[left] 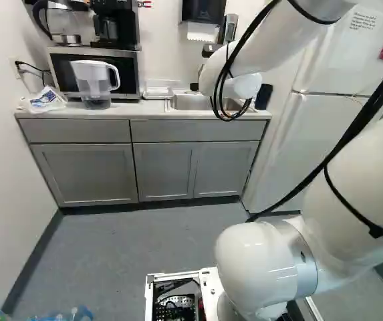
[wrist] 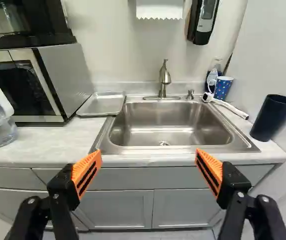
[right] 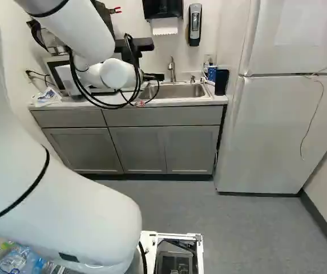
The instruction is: Rinse the cup and place it in the tray
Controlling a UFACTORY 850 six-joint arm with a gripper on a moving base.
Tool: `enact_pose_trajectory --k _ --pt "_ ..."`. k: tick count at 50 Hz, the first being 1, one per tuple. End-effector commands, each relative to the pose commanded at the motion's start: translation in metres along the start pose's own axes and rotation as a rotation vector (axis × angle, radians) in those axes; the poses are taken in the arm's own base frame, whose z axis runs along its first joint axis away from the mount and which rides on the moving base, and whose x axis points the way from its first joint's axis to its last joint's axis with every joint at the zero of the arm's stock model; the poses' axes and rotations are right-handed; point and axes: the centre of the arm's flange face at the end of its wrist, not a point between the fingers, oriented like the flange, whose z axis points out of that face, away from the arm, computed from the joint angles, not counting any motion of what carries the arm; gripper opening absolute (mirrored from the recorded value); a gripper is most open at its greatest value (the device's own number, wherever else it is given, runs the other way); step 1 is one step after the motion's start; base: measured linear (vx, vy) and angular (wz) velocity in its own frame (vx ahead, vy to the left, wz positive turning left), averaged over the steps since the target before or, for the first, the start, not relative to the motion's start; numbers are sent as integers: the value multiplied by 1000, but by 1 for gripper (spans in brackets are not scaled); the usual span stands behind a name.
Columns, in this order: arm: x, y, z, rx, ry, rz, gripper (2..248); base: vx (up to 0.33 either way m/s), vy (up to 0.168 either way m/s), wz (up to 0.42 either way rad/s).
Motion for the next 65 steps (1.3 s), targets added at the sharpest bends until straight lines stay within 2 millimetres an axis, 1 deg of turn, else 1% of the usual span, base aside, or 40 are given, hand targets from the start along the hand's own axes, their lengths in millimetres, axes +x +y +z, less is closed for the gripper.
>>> enact_pose_trajectory --k 65 --pt "65 0 9 0 8 0 247 0 0 0"
